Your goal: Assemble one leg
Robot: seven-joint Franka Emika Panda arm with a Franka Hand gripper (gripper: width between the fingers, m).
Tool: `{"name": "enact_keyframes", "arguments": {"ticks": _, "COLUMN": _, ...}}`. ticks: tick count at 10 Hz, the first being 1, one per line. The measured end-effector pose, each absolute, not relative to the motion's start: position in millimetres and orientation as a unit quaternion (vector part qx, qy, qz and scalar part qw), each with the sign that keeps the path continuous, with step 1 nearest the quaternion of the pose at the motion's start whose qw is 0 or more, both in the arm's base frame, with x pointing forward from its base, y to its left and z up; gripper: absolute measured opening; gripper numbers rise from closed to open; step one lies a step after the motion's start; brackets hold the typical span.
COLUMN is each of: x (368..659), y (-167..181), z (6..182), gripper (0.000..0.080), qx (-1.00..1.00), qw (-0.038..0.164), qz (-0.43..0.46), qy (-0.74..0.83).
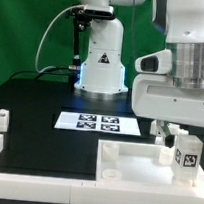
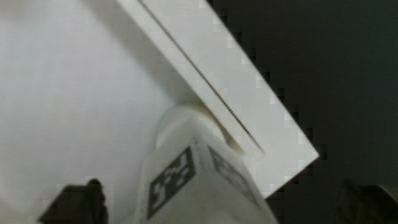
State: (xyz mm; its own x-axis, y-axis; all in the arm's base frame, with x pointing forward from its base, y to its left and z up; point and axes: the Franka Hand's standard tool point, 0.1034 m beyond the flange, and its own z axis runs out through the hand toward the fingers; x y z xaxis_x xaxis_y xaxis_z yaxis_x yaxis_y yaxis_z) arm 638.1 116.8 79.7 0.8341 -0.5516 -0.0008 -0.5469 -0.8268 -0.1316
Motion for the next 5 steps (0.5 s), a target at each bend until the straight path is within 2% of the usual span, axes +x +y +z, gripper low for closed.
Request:
{"name": "enact_keyframes", "arguments": {"ticks": 3, "x": 642.3, "y": 107.0, "z": 79.7, "gripper": 0.0648, "qx": -0.999, "qw": 0.033, "qz": -0.031, "qy": -0.009}}
{"name": "enact_keyframes", "arguments": {"ticks": 4, "x": 644.5, "y": 103.8, "z": 78.5, "gripper": 0.0648, "qx": -0.996, "qw": 0.026, "qz": -0.033, "qy": -0.073}}
{"name": "enact_keyframes", "arguments": {"ticks": 5, "x": 644.3, "y": 105.0, "z": 78.4, "gripper": 0.0648, "qx": -0.998, "qw": 0.028, "qz": -0.032, "qy": -0.046}}
